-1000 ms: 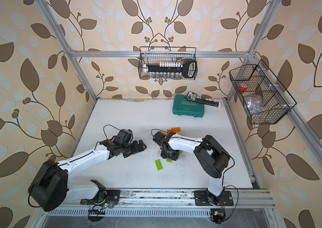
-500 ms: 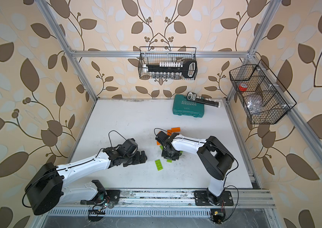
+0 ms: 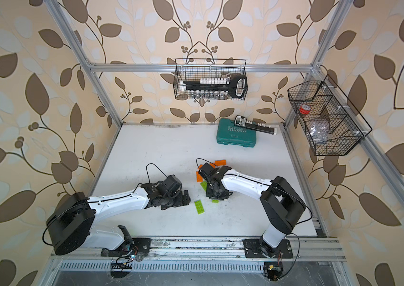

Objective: Assemble a small pinwheel with lego
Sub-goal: Pick up the lego brick from the center of the board, then place the lego brick at the center of the board.

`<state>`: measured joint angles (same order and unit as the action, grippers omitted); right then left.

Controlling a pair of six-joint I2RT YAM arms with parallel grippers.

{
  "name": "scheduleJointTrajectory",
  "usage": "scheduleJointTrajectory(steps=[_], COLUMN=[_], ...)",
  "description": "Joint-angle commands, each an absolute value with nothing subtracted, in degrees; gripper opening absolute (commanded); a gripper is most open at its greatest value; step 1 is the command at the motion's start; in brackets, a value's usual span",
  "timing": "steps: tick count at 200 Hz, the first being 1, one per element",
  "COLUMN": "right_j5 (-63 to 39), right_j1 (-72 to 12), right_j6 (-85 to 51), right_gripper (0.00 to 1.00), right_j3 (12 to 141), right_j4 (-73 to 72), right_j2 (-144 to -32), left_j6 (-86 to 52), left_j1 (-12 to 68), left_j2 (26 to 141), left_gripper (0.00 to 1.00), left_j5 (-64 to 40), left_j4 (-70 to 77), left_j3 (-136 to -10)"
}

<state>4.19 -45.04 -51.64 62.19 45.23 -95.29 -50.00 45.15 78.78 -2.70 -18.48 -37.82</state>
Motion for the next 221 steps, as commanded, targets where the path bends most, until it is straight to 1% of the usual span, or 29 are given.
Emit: scheduleJointTrajectory(steps=[1, 20, 47, 84, 127, 221], right_j5=[6.63, 6.14, 5.47, 3.78, 2.73, 3.87], right_j1=[-47.75, -50.06, -52.16, -52.28, -52.29, -52.28], right_j6=[-47.2, -44.51, -40.59, -36.91, -35.26, -35.87], right_gripper=[0.28, 0.28, 0.28, 0.28, 0.28, 0.28], right_j3=[67.8, 72.53, 79.48, 84.75, 86.87, 88.0], right_j4=[48.33, 48.47, 49.47, 50.43, 50.82, 50.98], right_j2=[-96.26, -99.8, -105.53, -111.94, -116.41, -119.58], left_j6=[-51.38, -52.01, -51.55, -50.92, -50.58, -50.1], left_j1=[42.62, 36.41, 27.72, 20.33, 18.24, 17.84], left_j2=[76.54, 72.42, 64.7, 54.88, 50.83, 51.41], left_gripper=[0.99, 0.99, 0.99, 0.99, 0.99, 0.99], left_j5=[-5.27, -10.33, -15.21, -20.41, -21.01, -21.18], left_j4=[-14.88, -10.96, -10.38, -10.84, -13.01, -13.8], left_j3=[-38.47, -34.22, -29.63, -25.18, -23.57, -24.08])
